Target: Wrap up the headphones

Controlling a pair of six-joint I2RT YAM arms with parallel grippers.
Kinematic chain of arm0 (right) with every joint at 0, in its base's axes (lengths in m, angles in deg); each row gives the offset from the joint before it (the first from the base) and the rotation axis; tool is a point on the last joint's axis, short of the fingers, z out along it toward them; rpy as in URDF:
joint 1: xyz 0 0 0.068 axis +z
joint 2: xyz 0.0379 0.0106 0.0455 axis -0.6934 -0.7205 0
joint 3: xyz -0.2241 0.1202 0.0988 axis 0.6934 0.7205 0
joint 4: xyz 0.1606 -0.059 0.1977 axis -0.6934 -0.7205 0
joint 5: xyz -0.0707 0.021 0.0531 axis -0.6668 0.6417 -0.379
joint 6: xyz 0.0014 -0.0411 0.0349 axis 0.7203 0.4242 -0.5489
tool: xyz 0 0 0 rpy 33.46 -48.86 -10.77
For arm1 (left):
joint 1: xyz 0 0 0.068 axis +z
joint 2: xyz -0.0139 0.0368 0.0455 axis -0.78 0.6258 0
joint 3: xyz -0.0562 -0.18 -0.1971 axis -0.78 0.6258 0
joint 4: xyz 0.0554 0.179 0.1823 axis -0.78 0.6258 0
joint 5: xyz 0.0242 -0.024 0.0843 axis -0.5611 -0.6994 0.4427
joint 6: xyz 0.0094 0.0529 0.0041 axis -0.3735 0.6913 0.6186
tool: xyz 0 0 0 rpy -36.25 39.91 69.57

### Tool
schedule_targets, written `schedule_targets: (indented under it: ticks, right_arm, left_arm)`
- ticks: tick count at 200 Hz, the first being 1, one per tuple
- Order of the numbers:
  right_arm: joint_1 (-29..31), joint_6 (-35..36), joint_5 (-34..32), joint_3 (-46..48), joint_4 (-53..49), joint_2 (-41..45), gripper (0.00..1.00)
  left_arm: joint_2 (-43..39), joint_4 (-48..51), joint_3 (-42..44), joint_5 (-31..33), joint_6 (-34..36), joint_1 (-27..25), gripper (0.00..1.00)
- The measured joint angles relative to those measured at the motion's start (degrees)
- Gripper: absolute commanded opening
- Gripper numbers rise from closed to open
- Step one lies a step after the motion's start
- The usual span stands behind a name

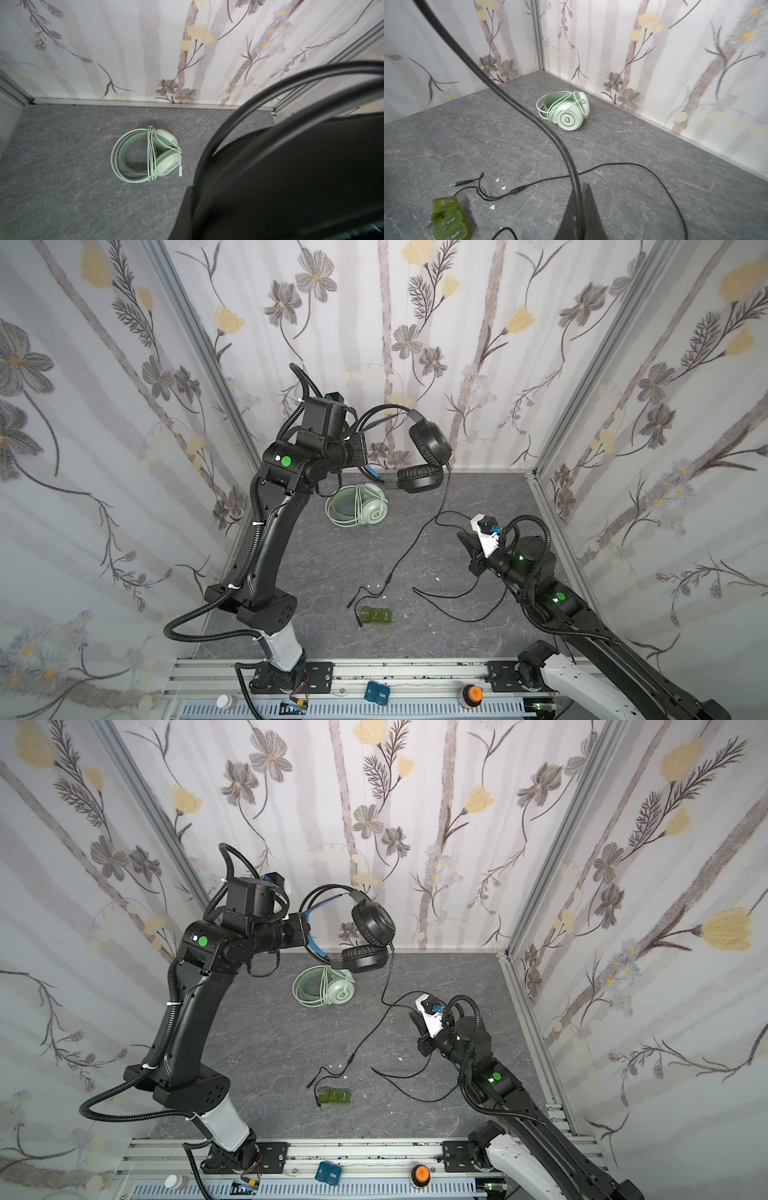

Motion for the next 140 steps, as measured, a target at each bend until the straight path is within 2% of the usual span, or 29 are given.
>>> schedule_targets:
  ticks: [32,82,112,140]
  right_arm:
    - [0.13,7.45,-4.37,-13.16,-9.70,1.49,0.00]
    - [4.09,19.67,-6.21,-34.25,-20.52,-6.03,0.00]
    - [8.57,24.44,-6.69,-40.72,-24.39,-11.54,0.00]
    - [10.64,26.77,-6.64,-42.80,-25.83,-16.17,0.00]
  left_arm:
    - [0.52,0.61,1.44,1.66,1.31,-0.02,0.00]
    - [-0.39,0.61,7.67,4.35,8.90,-3.26,0.00]
    - [-1.92,0.57,12.33,4.98,14.12,-7.21,0.00]
    - [-3.45,0.55,16.65,5.05,17.64,-10.91,0.00]
